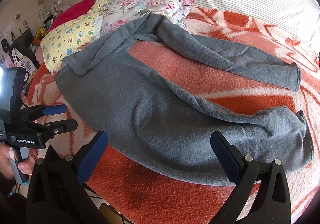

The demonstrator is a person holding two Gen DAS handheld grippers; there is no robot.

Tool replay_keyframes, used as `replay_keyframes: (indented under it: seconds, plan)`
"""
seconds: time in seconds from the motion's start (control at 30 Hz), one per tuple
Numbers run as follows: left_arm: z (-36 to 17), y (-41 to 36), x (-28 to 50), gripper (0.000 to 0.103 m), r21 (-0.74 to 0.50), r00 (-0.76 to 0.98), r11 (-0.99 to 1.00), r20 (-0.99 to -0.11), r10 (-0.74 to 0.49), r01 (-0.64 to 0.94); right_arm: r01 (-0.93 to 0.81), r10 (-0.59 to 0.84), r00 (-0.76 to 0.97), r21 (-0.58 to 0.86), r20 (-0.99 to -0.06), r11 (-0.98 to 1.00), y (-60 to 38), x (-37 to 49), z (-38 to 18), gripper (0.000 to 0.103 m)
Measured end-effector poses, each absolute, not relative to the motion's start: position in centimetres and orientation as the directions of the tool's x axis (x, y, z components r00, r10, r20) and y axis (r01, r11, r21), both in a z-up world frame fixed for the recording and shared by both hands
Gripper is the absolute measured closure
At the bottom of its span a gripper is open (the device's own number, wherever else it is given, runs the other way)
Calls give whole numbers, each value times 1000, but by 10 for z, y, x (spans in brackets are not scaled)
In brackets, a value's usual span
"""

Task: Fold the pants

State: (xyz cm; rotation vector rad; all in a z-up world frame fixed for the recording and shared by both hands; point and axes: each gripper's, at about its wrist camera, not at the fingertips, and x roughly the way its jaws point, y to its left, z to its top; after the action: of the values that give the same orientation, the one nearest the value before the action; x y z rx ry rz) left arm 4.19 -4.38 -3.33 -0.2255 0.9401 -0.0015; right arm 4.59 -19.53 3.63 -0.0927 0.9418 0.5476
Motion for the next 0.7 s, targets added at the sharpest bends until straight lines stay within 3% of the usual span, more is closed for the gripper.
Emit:
replay_keyframes:
  seconds: [0.7]
  plan:
    - [-34, -48, 46, 9, -204, 581, 975, -805, -118, -84, -474, 410, 458, 174, -789, 863, -202, 48, 36, 1]
